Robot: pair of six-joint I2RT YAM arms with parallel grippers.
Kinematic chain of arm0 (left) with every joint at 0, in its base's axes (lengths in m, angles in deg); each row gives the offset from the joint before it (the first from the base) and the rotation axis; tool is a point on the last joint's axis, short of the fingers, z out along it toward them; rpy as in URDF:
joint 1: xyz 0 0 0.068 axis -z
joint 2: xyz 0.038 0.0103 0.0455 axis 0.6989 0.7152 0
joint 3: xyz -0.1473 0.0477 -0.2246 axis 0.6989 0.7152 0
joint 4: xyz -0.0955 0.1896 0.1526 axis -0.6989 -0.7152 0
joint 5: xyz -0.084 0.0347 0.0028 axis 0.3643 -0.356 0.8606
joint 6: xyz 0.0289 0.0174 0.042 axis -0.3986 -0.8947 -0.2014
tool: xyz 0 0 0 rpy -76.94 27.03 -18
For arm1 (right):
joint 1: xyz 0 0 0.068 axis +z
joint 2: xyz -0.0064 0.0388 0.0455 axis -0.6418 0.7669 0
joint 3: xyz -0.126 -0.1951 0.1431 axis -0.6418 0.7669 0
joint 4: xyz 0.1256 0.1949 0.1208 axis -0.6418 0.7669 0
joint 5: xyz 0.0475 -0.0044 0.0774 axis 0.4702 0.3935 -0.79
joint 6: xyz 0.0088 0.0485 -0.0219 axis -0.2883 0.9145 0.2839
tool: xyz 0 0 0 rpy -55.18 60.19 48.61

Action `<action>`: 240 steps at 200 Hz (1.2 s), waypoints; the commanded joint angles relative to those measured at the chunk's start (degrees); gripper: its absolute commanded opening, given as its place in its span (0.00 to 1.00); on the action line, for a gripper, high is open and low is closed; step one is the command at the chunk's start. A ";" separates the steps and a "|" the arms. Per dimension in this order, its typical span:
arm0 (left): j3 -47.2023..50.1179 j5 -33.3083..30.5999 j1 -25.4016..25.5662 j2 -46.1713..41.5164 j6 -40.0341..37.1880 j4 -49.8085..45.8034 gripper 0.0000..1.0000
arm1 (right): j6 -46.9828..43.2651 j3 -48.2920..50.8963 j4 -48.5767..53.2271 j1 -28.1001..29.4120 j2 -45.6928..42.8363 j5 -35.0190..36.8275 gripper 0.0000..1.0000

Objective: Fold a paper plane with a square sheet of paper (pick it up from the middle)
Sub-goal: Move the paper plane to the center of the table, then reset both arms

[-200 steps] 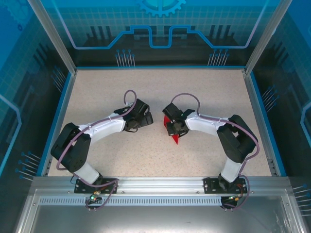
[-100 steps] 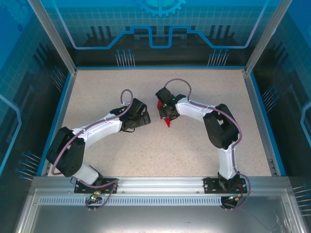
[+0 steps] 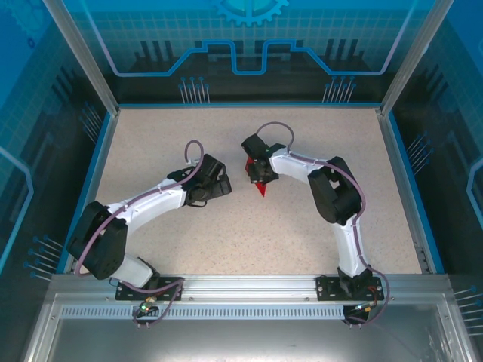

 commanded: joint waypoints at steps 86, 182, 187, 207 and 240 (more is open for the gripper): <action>-2.92 -9.40 -0.88 -4.19 -2.05 -4.81 0.99 | 1.42 -2.45 3.75 -0.49 -12.86 0.03 0.43; 7.19 -19.64 -13.93 -19.86 -21.04 10.39 0.99 | -5.58 24.76 -11.16 -16.36 -50.27 12.03 0.99; 8.32 -19.66 -15.10 -20.61 -22.06 12.12 0.99 | -5.96 27.02 -12.57 -18.48 -52.04 11.86 0.99; 13.39 -19.96 -18.96 -23.14 -26.70 20.60 0.99 | -9.98 36.52 -20.92 -24.59 -58.11 14.96 0.99; 22.10 -19.27 -23.11 -23.82 -34.22 36.84 0.99 | -17.06 52.84 -39.92 -30.18 -63.98 17.76 0.99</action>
